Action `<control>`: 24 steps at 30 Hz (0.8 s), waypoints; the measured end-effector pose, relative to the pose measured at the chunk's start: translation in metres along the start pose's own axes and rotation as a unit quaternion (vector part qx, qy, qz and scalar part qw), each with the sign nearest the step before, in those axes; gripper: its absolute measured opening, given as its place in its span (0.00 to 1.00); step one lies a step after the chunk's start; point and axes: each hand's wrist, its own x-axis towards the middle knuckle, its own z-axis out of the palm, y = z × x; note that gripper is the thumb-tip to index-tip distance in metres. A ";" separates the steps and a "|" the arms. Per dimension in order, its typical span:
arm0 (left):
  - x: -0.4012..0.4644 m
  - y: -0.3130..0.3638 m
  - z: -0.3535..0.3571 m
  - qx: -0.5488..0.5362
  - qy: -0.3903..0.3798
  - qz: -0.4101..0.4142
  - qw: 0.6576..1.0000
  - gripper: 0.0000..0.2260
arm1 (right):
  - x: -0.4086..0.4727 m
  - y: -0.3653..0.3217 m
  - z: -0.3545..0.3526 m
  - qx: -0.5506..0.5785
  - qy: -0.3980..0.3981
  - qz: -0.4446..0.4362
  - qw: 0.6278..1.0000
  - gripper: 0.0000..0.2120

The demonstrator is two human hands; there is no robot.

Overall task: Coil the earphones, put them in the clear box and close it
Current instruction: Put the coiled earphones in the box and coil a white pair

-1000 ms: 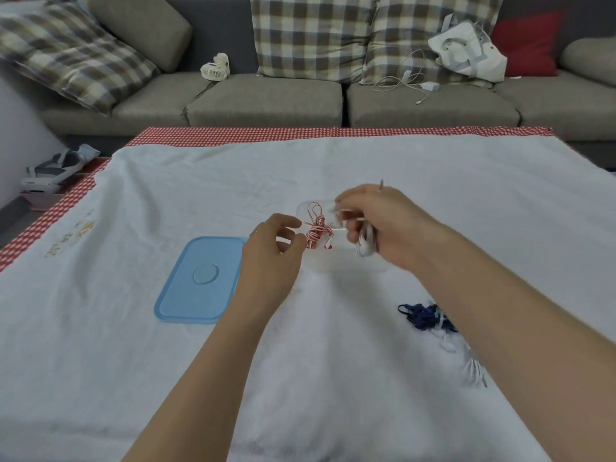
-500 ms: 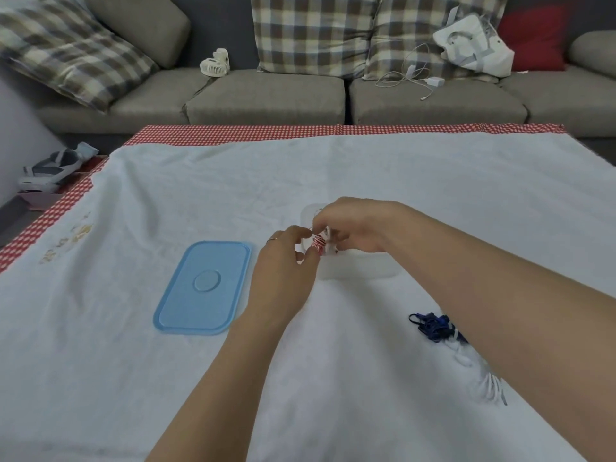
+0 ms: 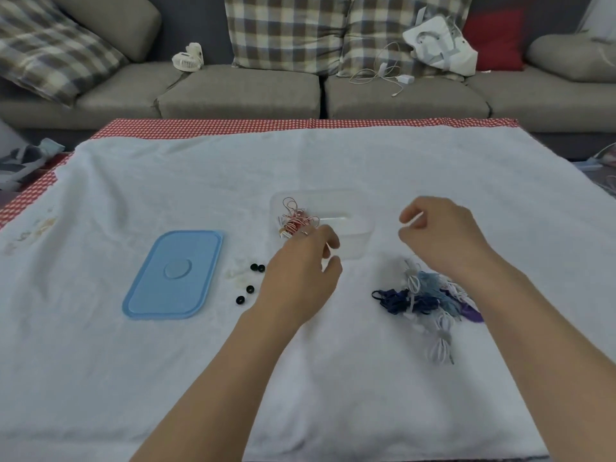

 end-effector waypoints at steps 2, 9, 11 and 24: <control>-0.004 0.002 0.009 0.015 -0.058 -0.010 0.998 0.08 | -0.016 0.023 0.011 -0.050 -0.008 0.004 0.999 0.08; -0.012 0.010 0.018 0.041 -0.124 -0.027 0.991 0.11 | -0.013 0.049 0.039 -0.187 -0.036 -0.017 0.982 0.13; -0.013 0.011 0.019 0.044 -0.127 -0.028 0.991 0.11 | -0.011 0.050 0.040 -0.157 -0.030 -0.013 0.987 0.12; -0.022 0.008 0.001 -0.143 -0.089 -0.026 0.985 0.35 | -0.031 -0.010 0.002 0.332 -0.137 0.039 0.932 0.12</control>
